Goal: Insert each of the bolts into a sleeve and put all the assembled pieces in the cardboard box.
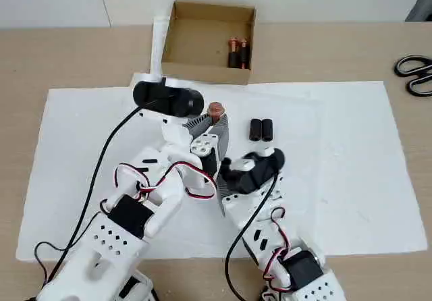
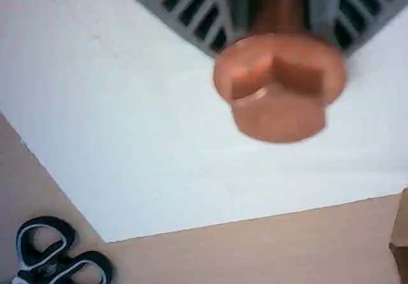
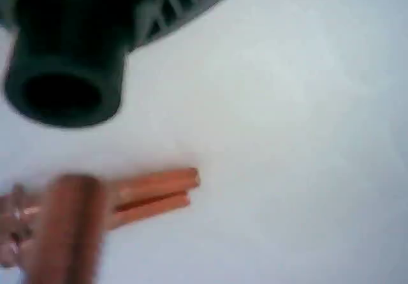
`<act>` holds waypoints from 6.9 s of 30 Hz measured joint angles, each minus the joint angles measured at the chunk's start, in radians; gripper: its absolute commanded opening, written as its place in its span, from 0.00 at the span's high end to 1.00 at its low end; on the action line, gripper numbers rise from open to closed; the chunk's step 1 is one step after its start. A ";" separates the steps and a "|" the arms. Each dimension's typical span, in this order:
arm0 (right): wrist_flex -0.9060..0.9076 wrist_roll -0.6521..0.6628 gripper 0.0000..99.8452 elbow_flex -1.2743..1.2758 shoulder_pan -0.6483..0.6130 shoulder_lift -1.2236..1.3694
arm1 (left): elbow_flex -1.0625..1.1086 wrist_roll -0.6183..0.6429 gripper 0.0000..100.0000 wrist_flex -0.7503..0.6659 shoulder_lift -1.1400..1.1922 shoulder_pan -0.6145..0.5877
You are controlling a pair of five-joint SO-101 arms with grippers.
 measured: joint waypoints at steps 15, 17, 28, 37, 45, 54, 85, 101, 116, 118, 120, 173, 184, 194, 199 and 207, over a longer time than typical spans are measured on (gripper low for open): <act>-0.028 0.000 1.00 0.003 -0.015 -0.002 | 0.046 -0.003 0.99 -0.003 0.000 0.020; -0.028 0.000 1.00 0.003 -0.015 -0.002 | 0.046 -0.006 0.99 -0.002 0.000 0.021; -0.028 0.000 1.00 0.003 -0.018 -0.002 | 0.046 -0.031 0.99 0.044 0.000 0.028; -0.028 0.000 1.00 0.003 -0.018 0.000 | 0.015 -0.040 0.99 0.161 -0.003 0.035; -0.028 0.000 1.00 0.003 -0.018 0.000 | 0.015 -0.046 0.99 0.161 -0.003 0.048; -0.028 0.000 1.00 0.003 -0.018 0.000 | 0.041 -0.040 0.99 0.167 -0.003 0.052; -0.026 -0.002 1.00 0.003 -0.020 0.002 | 0.112 -0.046 0.84 0.207 -0.023 0.057; -0.026 -0.002 1.00 0.003 -0.018 0.002 | 0.043 -0.046 0.80 0.390 -0.021 0.051; -0.026 -0.002 1.00 0.003 -0.018 0.002 | 0.023 -0.046 0.80 0.364 -0.020 0.003; -0.026 -0.002 1.00 0.003 -0.018 0.002 | 0.023 -0.046 0.80 0.364 -0.020 0.003; -0.026 -0.002 1.00 0.003 -0.018 0.002 | 0.015 -0.046 0.80 0.364 -0.020 -0.002; 0.221 0.256 1.00 -1.162 0.505 0.821 | -0.245 -0.549 0.80 0.996 -0.020 -0.859; -0.051 0.163 1.00 -1.755 0.351 1.629 | -0.133 -0.485 0.80 0.908 -0.020 -0.798; -0.569 0.153 1.00 -1.895 0.319 2.143 | -0.132 -0.485 0.80 0.905 -0.020 -0.793; -0.678 0.153 1.00 -1.895 0.285 2.254 | -0.132 -0.485 0.80 0.905 -0.020 -0.793; -0.690 0.153 1.00 -1.900 0.269 2.368 | -0.132 -0.485 0.80 0.905 -0.020 -0.793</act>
